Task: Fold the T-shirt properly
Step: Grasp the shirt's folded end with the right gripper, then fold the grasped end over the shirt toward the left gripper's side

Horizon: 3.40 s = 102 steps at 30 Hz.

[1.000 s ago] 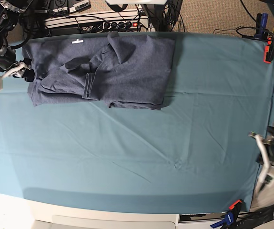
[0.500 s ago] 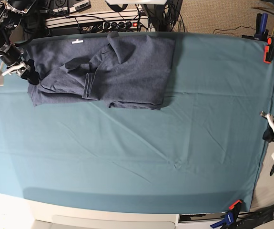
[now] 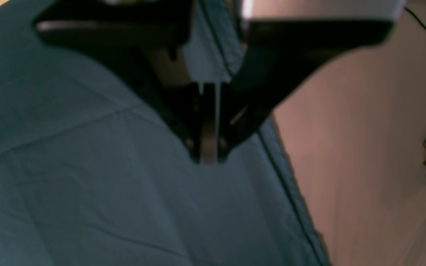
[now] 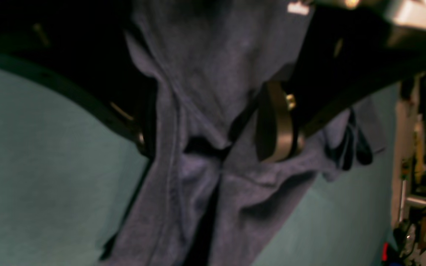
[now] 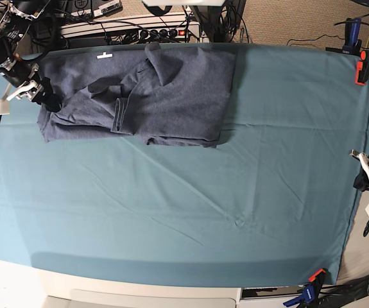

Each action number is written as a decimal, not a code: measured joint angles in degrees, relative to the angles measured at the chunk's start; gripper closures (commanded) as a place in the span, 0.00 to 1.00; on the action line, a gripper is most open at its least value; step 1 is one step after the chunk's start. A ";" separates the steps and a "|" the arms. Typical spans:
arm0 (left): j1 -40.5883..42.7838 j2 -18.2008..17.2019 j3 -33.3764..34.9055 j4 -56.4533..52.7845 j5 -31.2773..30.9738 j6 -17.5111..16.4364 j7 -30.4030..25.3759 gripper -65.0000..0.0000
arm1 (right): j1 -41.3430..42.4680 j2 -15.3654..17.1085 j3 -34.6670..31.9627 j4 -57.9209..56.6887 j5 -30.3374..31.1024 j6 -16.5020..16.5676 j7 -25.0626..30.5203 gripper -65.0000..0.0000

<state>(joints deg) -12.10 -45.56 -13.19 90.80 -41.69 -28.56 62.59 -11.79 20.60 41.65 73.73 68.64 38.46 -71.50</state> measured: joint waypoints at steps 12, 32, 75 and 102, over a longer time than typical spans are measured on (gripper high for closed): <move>0.00 0.00 0.00 0.00 0.02 -0.02 -0.50 1.00 | 0.22 0.17 -9.49 0.24 2.27 0.61 1.81 0.41; 0.00 -5.46 0.00 0.02 -0.02 0.00 -0.66 1.00 | 0.04 -2.67 -9.77 2.62 1.79 0.22 -4.61 0.94; 2.69 -6.56 -12.48 0.04 -2.95 -0.02 0.37 1.00 | -8.13 -21.42 -37.97 46.27 -34.16 -8.31 4.68 0.94; 2.67 -7.50 -12.50 0.04 -2.69 -0.02 -0.26 1.00 | -5.84 -22.25 -37.97 46.27 -34.91 -9.97 7.30 0.61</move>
<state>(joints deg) -9.43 -53.06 -25.69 90.85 -44.38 -28.58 62.33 -17.63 -1.65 3.68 120.01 33.74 28.49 -64.20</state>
